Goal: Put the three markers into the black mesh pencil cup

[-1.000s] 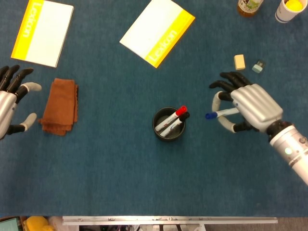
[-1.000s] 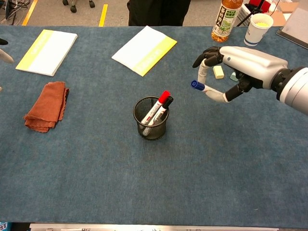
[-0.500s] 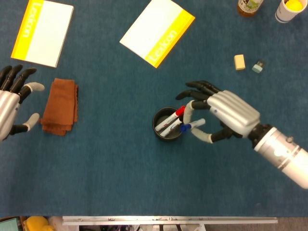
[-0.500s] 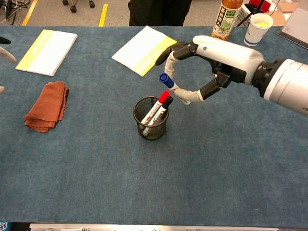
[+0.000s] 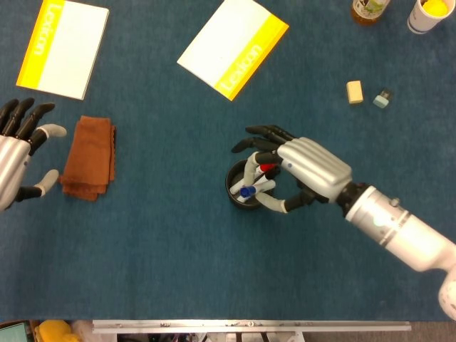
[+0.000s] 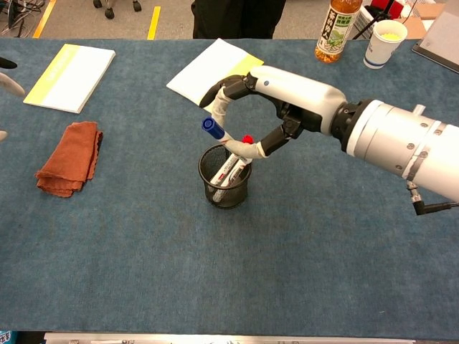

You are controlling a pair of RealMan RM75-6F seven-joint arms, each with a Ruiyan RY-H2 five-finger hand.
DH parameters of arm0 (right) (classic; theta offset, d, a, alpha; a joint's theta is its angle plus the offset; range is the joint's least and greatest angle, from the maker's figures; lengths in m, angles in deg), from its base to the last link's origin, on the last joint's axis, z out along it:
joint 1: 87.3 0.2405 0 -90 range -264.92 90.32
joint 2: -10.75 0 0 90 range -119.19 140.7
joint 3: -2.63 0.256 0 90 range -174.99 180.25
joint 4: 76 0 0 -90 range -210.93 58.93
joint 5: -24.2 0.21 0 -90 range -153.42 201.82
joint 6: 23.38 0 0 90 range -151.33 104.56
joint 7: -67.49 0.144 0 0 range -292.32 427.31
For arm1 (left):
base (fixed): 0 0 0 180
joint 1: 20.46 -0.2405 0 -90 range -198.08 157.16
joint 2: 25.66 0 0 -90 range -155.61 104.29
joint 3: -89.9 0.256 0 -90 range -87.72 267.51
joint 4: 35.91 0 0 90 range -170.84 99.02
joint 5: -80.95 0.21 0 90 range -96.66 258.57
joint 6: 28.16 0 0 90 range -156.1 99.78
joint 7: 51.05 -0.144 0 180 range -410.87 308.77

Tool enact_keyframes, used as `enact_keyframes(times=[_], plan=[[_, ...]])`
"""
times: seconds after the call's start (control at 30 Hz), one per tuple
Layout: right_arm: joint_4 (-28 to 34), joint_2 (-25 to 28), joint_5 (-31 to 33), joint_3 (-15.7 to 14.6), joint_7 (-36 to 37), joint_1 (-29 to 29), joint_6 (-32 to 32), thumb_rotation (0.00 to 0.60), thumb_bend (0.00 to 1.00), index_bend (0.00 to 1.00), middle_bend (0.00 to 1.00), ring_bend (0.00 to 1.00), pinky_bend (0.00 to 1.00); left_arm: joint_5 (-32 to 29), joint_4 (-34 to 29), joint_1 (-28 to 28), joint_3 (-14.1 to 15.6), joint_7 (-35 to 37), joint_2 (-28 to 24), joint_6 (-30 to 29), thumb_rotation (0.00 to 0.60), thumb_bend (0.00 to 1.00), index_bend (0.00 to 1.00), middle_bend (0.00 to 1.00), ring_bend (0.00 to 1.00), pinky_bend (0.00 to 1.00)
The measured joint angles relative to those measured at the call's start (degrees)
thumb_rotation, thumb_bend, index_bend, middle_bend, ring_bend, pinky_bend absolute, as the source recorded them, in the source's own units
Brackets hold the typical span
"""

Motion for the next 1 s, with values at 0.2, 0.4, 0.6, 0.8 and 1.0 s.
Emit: enact_keyframes(times=[0.2,0.4,0.6,0.8,1.0], plan=[[-3.8,-4.7,0.8,0.2,0.8,1.4,-0.9,0.600,0.34,0.60,0.23,0.00,0.05,0.0,0.1,0.0,0.0,0.2,-0.1,0.1,0.600,0.27,0.30,0.10,0.00,0.00],[-7.7,-9.1,1.1,0.3,1.3,2.9,-1.9,0.600,0.34,0.60,0.23,0.00,0.05,-0.2,0.3,-0.1,0.0,0.6,-0.2,0.0,0.600,0.27,0.30,0.10,0.00,0.00],[-10.2,-11.4,0.6,-0.2,2.2,2.9,-1.5,0.600,0.34,0.60,0.23,0.00,0.05,-0.3,0.8,-0.3,0.0,1.1,-0.3,-0.1,0.600,0.27,0.30,0.10,0.00,0.00],[-12.1,-11.9,-1.2,-1.0,3.7,2.6,-1.4,0.600,0.34,0.54,0.20,0.00,0.04,-0.1,1.0,-0.3,0.1,1.2,-0.1,0.0,0.600,0.27,0.30,0.10,0.00,0.00],[-12.5,-10.5,-4.0,-1.9,4.3,2.4,-1.4,0.600,0.34,0.20,0.11,0.00,0.00,-0.2,0.9,-0.3,-0.1,1.1,-0.2,0.0,0.600,0.27,0.30,0.10,0.00,0.00]])
